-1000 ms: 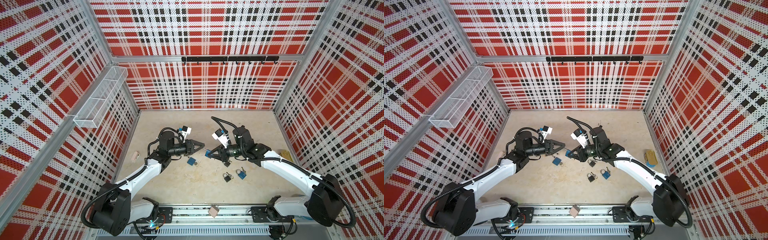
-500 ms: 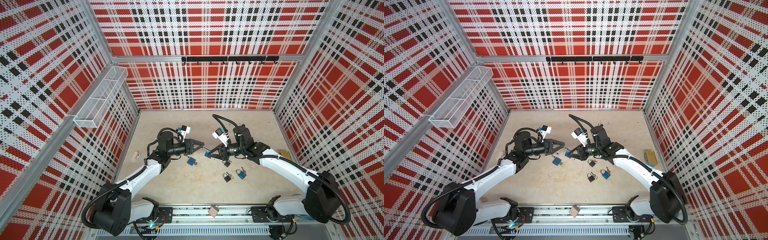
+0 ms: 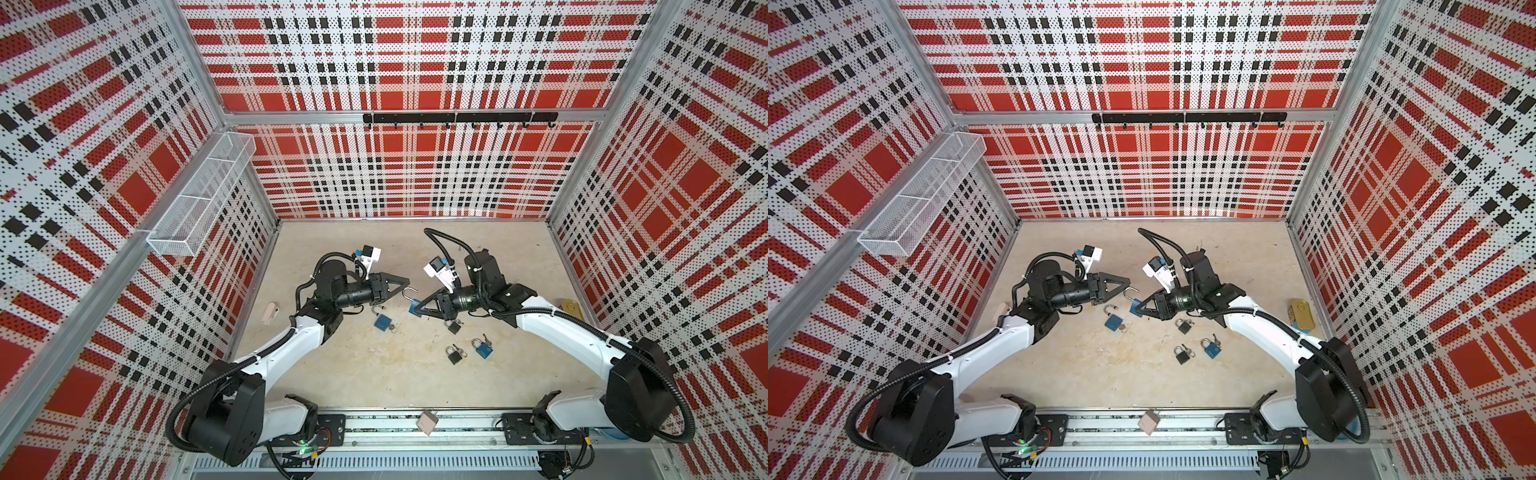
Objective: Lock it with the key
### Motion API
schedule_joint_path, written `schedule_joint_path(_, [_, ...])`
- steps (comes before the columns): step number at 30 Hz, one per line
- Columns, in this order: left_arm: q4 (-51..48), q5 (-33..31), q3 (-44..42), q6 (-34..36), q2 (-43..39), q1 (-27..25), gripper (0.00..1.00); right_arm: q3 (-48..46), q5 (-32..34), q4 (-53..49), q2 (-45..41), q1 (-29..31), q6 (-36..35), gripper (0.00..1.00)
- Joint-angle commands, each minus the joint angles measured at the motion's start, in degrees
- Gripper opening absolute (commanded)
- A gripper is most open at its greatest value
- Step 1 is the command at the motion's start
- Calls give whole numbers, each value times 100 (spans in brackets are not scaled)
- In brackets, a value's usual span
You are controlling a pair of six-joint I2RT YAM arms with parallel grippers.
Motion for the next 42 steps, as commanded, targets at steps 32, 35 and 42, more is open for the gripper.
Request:
schedule_joint_path(32, [431, 437, -47, -132, 200, -210, 33, 284, -134, 358, -63, -65, 178, 0])
schedule_joint_path(35, [430, 467, -102, -144, 138, -181, 33, 256, -203, 469, -89, -132, 272, 0])
schedule_joint_path(42, [438, 567, -248, -147, 97, -129, 33, 226, -367, 741, -121, -232, 501, 0])
